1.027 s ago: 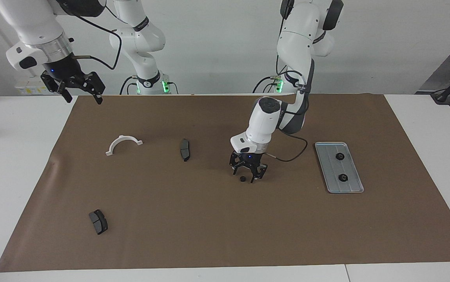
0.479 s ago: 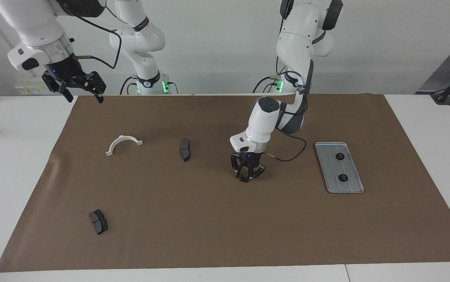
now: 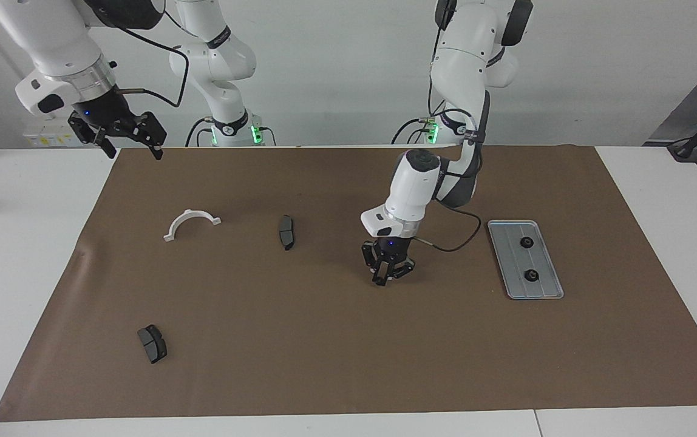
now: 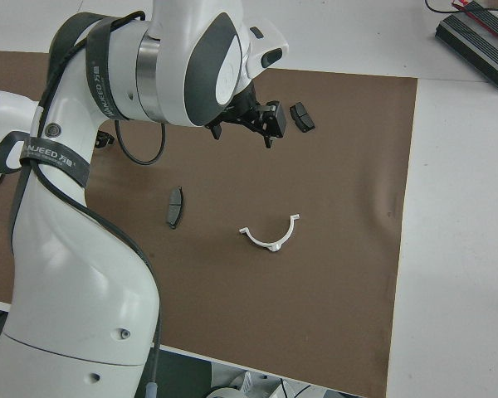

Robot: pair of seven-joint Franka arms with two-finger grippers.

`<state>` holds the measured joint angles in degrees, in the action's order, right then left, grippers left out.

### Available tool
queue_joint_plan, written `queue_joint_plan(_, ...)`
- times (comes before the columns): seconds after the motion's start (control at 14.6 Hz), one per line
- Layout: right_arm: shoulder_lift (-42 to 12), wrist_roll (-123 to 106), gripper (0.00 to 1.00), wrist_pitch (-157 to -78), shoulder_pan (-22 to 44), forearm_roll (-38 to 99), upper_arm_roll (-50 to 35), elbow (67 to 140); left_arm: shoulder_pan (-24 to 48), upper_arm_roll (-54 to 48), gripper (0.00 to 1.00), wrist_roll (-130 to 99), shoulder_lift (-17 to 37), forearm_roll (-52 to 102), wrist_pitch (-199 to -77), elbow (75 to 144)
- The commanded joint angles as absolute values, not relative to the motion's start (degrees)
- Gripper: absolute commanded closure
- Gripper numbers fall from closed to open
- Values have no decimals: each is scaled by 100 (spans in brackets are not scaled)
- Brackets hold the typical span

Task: Pick bearing gear from pile to tray
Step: 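Carry the bearing to the tray with the left gripper and release it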

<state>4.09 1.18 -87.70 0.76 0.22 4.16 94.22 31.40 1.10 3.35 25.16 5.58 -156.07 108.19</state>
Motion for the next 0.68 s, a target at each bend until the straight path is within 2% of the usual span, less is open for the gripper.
queue_joint_plan(0.0, 430, 220, 0, -8754, 88, 79, 422, 9457, 2822, 123, 100, 290, 1953, 492, -14970, 10968)
queue_joint_plan(0.34, 431, 176, 0, -8754, -17, 79, 422, 9466, 1910, 114, 100, 369, 898, 501, -14774, 11968)
queue_joint_plan(0.62, 439, 176, 0, -8754, -97, 79, 361, 9466, 1241, 114, 100, 931, 580, 501, -14739, 12252)
